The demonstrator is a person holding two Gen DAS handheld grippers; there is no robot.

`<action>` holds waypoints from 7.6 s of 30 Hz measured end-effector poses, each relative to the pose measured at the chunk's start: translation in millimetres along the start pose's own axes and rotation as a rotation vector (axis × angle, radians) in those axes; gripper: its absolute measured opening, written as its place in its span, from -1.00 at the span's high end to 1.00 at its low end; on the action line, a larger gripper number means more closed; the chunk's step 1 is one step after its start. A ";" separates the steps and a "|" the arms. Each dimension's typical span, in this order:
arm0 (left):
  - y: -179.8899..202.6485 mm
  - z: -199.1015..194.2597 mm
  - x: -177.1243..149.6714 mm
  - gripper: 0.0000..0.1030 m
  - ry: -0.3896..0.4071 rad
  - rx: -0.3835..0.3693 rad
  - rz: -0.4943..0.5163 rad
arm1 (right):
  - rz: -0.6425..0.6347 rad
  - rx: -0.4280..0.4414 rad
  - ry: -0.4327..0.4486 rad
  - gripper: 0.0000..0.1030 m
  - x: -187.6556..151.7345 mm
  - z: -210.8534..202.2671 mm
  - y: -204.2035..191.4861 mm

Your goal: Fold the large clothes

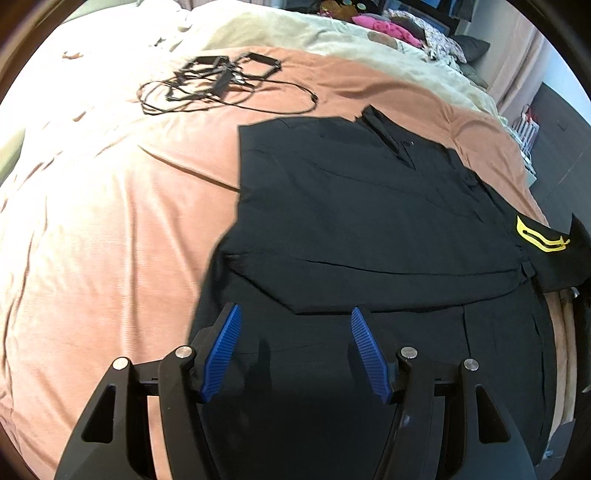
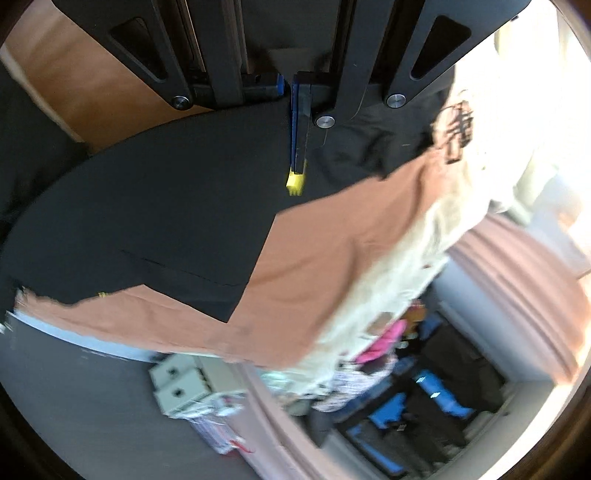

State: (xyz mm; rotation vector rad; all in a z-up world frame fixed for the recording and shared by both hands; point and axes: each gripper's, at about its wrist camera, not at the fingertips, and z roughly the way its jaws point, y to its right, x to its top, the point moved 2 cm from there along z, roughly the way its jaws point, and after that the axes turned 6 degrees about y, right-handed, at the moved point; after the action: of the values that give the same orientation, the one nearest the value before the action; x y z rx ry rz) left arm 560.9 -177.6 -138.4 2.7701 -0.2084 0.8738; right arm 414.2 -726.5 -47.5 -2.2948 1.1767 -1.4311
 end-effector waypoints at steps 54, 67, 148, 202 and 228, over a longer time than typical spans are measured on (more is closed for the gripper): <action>-62.0 -10.7 -5.1 -0.22 -0.022 0.041 -0.019 | 0.002 0.051 -0.272 -0.26 -129.2 102.9 -63.6; -84.5 -33.2 -6.6 -0.22 0.007 0.042 -0.068 | -0.136 0.164 -0.228 0.92 -119.1 100.9 -132.1; 1.1 -6.3 51.7 -0.68 0.019 0.197 0.156 | 0.218 0.186 -0.304 -0.44 -237.2 51.8 -62.2; -26.3 13.1 45.7 -0.26 -0.026 0.081 0.055 | 0.310 0.170 -0.185 -0.42 -176.8 32.3 -2.0; -56.3 -144.4 -114.6 -0.26 0.083 -0.045 -0.089 | -0.125 0.042 -0.243 -1.00 -219.0 -133.2 2.1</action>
State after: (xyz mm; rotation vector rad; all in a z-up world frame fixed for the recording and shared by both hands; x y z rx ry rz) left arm 400.2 -78.4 -99.7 2.6726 -0.0886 0.9467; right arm 255.5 -541.6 -127.2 -2.4657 0.9404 -1.1589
